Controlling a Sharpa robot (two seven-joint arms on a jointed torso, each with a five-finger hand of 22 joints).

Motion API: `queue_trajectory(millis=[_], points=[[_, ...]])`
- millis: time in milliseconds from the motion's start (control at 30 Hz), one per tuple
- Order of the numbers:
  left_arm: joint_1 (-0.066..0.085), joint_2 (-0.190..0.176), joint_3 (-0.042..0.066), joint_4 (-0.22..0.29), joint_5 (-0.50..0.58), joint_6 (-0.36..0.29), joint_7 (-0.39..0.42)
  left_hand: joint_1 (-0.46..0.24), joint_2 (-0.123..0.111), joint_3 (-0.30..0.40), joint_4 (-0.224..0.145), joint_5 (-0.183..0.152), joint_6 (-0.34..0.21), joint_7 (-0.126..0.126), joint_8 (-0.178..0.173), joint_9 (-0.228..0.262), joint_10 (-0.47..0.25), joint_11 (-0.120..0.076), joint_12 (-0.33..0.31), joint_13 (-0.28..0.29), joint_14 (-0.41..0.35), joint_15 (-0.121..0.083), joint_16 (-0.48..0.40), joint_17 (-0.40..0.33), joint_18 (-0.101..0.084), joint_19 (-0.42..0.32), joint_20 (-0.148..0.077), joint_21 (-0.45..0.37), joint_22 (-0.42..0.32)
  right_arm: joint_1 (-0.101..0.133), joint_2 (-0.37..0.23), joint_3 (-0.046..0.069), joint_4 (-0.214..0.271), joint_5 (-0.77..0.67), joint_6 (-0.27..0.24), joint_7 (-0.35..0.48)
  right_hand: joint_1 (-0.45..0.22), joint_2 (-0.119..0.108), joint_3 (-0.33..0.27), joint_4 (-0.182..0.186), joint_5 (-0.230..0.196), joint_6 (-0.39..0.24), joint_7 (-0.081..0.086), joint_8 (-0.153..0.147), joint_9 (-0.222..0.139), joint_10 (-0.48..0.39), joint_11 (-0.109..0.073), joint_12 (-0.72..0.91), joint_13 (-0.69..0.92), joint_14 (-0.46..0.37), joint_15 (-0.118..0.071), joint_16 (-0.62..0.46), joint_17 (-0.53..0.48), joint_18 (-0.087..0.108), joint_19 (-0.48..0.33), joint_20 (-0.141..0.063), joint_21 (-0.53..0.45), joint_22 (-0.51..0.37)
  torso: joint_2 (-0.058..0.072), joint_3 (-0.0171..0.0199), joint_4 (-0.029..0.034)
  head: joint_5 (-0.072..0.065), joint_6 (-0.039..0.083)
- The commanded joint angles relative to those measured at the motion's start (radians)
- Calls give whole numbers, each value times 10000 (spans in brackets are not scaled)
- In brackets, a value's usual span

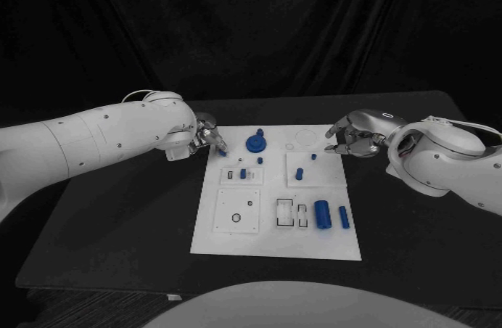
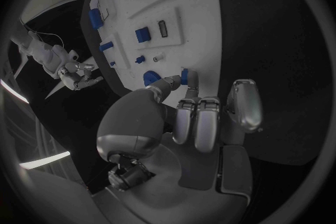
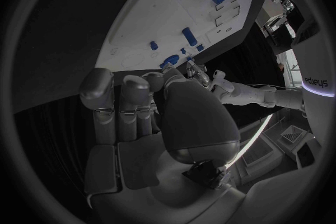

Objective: Assemble the parts on the task board

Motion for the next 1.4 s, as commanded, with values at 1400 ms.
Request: queue_trajectory(millis=[1400], points=[[43, -1520, 7, 2966, 28, -940, -499, -593, -233, 1317, -809, -32, 76, -66, 229, 313, 1027, -75, 28, 2621, 1057, -77, 27, 2634, 130, 167, -91, 22, 1414, -35, -192, 6, 165, -22, -38, 13, 29, 103, -51, -7, 48, 62, 1, 34, -28, -22, 35, -94, -58, 78, 88, -73, -54, 24, -76, 22, -75, 1245, 17, -6, -33, 135, -2]])
